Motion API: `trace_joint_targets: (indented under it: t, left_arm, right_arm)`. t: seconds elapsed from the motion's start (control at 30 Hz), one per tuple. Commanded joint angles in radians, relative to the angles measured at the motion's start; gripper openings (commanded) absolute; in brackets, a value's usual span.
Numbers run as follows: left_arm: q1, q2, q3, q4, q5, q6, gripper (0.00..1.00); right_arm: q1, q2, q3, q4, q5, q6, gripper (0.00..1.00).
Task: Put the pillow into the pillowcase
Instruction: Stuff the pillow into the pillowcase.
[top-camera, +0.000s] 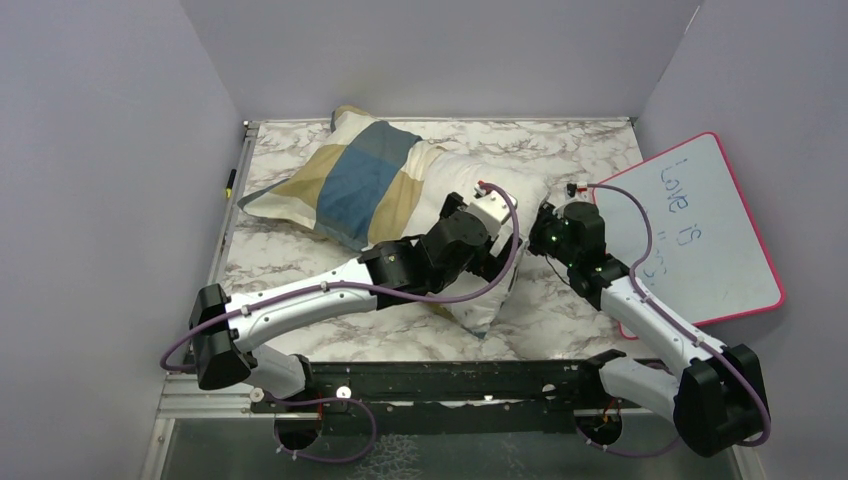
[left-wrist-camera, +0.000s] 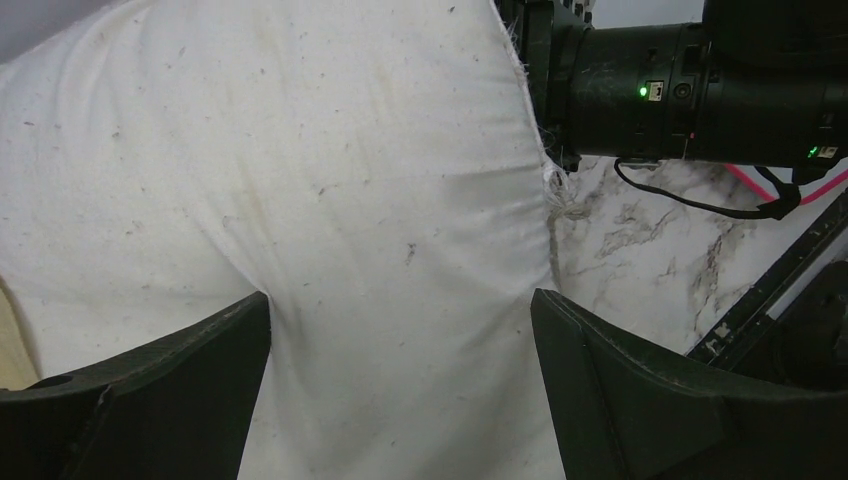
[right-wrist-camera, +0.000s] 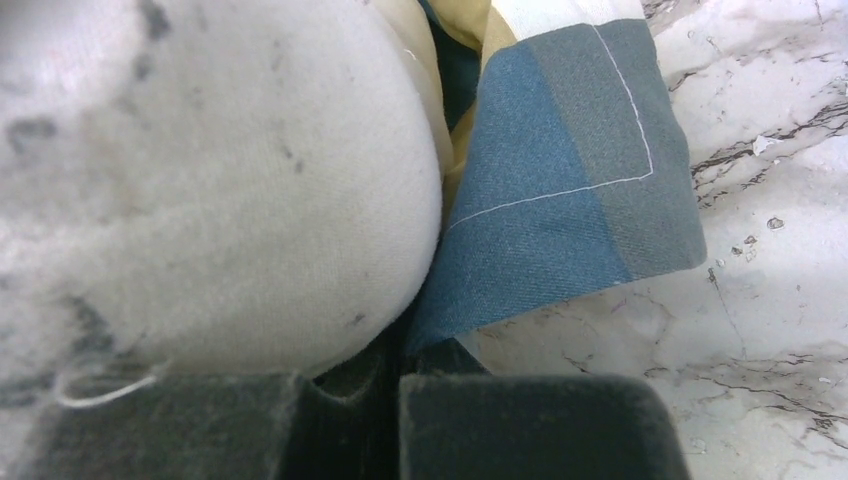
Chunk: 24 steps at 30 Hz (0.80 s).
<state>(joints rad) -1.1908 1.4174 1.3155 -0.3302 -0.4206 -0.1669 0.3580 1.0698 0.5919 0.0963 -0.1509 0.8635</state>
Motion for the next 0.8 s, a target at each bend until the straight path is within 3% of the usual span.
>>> trace_joint_targets:
  t: [0.0,0.17,0.33,0.47,0.57,0.6,0.63,0.67,0.7,0.77]
  left_arm:
    - [-0.029,-0.019,0.032,0.08,0.058,-0.065,0.99]
    - [-0.038,0.01,0.023,0.077,-0.002,-0.027,0.99]
    - [-0.038,0.137,-0.023,0.08,-0.189,0.062,0.99]
    - [-0.031,0.317,0.084,-0.12,-0.345,0.075,0.99]
    - [-0.001,0.369,0.113,-0.173,-0.35,0.101,0.97]
    - [0.012,0.369,0.111,-0.173,-0.322,0.114,0.91]
    - [0.025,0.363,0.11,-0.171,-0.293,0.119,0.8]
    - [0.034,0.354,0.109,-0.171,-0.288,0.119,0.45]
    - [0.038,0.339,0.106,-0.171,-0.3,0.12,0.21]
    - [0.042,0.307,0.105,-0.168,-0.307,0.147,0.03]
  right_arm:
    - [0.01,-0.004,0.046,0.129,-0.061,0.009,0.0]
    - [0.011,-0.005,0.047,0.135,-0.072,0.015,0.0]
    - [0.01,-0.016,0.066,0.129,-0.099,0.019,0.0]
    - [0.01,-0.026,0.091,0.096,-0.124,-0.01,0.0]
    - [0.009,-0.024,0.088,0.087,-0.13,-0.027,0.0]
    - [0.009,-0.021,0.083,0.092,-0.137,-0.028,0.0]
    - [0.01,-0.018,0.08,0.097,-0.144,-0.028,0.0]
    - [0.01,-0.018,0.079,0.099,-0.149,-0.032,0.0]
    - [0.009,-0.018,0.079,0.098,-0.148,-0.039,0.0]
    - [0.008,-0.026,0.079,0.088,-0.129,-0.062,0.0]
